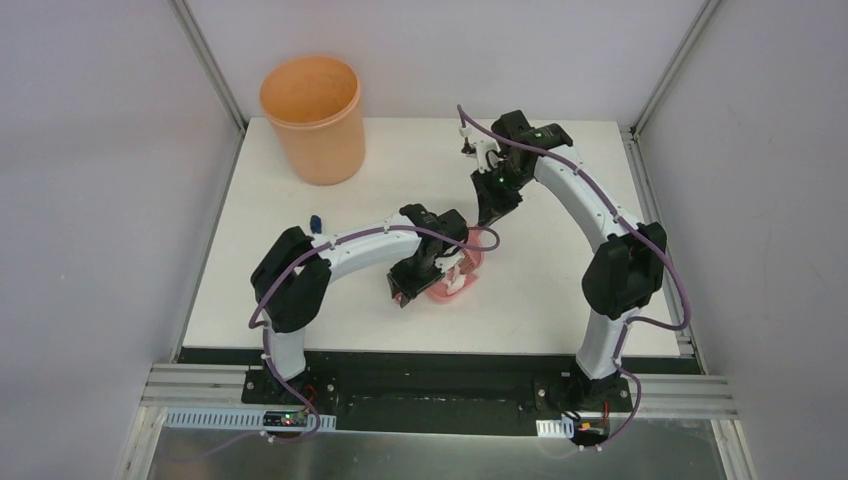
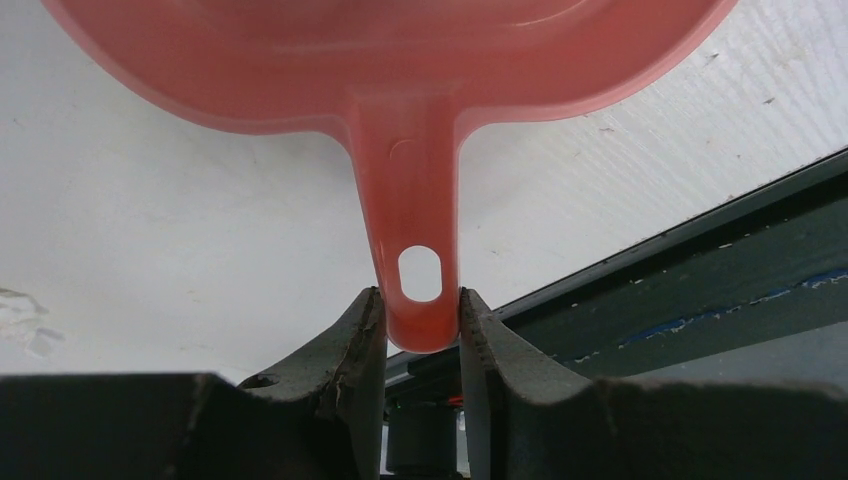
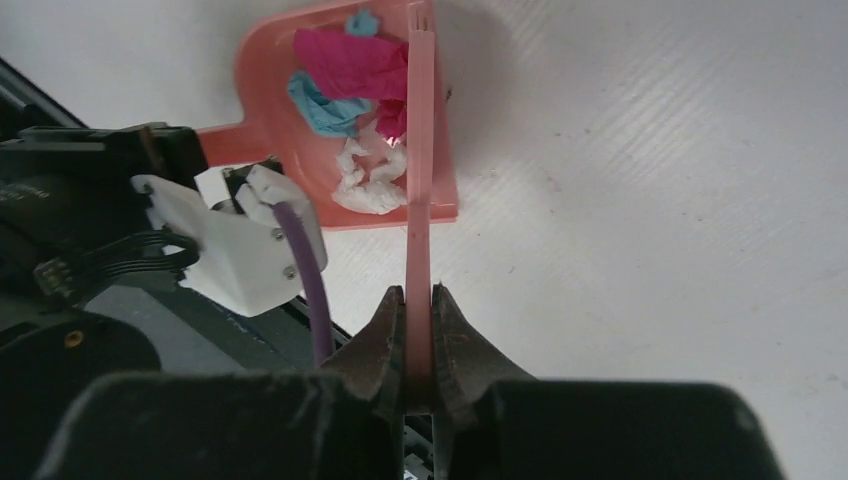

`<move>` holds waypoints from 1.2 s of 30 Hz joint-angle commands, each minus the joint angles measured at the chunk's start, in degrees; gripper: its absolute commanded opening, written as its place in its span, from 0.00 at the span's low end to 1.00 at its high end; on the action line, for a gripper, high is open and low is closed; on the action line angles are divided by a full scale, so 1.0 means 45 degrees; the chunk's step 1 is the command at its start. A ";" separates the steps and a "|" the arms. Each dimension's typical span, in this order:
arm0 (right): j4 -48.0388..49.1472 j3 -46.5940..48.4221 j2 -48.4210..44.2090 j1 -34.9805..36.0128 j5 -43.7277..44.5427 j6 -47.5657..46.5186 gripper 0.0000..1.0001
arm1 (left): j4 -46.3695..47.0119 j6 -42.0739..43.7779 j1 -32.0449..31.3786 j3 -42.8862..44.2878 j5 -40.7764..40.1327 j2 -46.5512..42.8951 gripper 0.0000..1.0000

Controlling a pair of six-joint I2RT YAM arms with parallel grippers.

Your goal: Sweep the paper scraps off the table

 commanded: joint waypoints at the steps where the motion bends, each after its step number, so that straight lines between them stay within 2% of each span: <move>1: -0.0016 0.0028 -0.1466 -0.0062 -0.2019 0.0358 0.00 | 0.0414 0.0014 -0.0151 0.0368 0.0468 -0.0252 0.00; 6: 0.0118 0.0575 -0.1949 -0.0638 -0.1238 0.0384 0.00 | 0.0622 -0.0396 -0.0243 -0.0162 0.0240 -0.0821 0.00; 9: 0.0158 0.1403 -0.1730 -0.0791 -0.0041 -0.0075 0.00 | 0.0448 -0.0717 -0.0244 -0.0447 0.0200 -0.1371 0.00; 14: 0.2349 0.1166 -0.1369 -0.0688 0.1813 -0.0662 0.00 | -0.0704 -0.1321 -0.0253 -0.0390 -0.0675 -0.1992 0.00; 17: 0.3139 0.1672 -0.0459 -0.0381 0.3507 -0.1258 0.00 | -0.1066 -0.1732 -0.0249 -0.0478 -0.1185 -0.2362 0.00; 21: 0.3010 0.3525 0.1497 0.0264 0.5667 -0.2265 0.00 | -0.1340 -0.2235 -0.0241 -0.0755 -0.1303 -0.2660 0.00; 26: 0.2813 0.4803 0.2978 0.1034 0.6922 -0.3266 0.00 | -0.1473 -0.2586 -0.0052 -0.1005 -0.1234 -0.2624 0.00; 30: 0.1719 0.5017 0.3548 0.1663 0.6411 -0.3972 0.00 | -0.0889 -0.2384 0.0047 -0.1283 -0.0829 -0.2411 0.00; 36: -0.0103 0.4342 0.3180 0.2301 0.3712 -0.2956 0.00 | -0.0483 -0.2236 0.0054 -0.1317 -0.0691 -0.1609 0.00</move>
